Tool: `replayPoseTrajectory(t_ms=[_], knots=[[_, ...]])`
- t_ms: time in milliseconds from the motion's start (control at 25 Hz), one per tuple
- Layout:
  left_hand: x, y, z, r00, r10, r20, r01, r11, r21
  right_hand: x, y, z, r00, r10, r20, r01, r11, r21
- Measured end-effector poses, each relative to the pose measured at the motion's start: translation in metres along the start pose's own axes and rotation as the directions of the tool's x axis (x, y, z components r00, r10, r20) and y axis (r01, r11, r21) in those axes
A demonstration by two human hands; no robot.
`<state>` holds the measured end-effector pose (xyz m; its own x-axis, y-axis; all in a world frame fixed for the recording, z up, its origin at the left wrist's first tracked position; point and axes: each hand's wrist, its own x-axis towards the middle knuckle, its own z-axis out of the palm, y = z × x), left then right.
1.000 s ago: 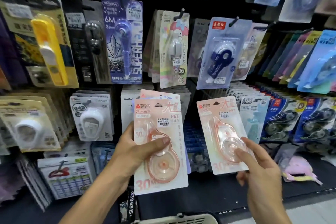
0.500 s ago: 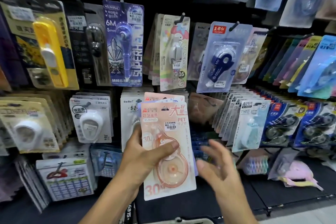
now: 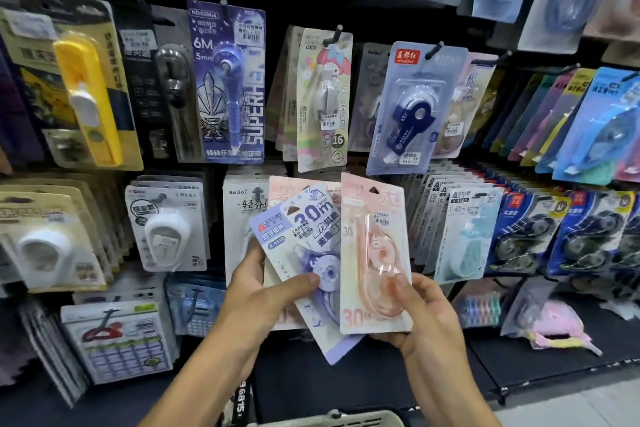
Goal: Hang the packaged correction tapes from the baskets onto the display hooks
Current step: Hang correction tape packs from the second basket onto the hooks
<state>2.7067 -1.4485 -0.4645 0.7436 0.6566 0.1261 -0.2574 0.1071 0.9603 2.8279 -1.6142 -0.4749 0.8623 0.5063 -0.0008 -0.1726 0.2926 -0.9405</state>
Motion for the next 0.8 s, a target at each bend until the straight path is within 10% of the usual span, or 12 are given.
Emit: replayPoseTrajectory(t_ms=[160, 800], knots=[[0.006, -0.002, -0.005, 0.98, 0.055, -0.189, -0.042, 0.996, 0.074, -0.001, -0.001, -0.007, 0.99, -0.136, -0.03, 0.122, 0.948, -0.295], [0.006, 0.003, -0.021, 0.97, 0.164, -0.178, -0.17, 0.985, -0.021, 0.017, -0.018, -0.031, 0.851, -0.296, -0.433, 0.252, 0.955, -0.157]])
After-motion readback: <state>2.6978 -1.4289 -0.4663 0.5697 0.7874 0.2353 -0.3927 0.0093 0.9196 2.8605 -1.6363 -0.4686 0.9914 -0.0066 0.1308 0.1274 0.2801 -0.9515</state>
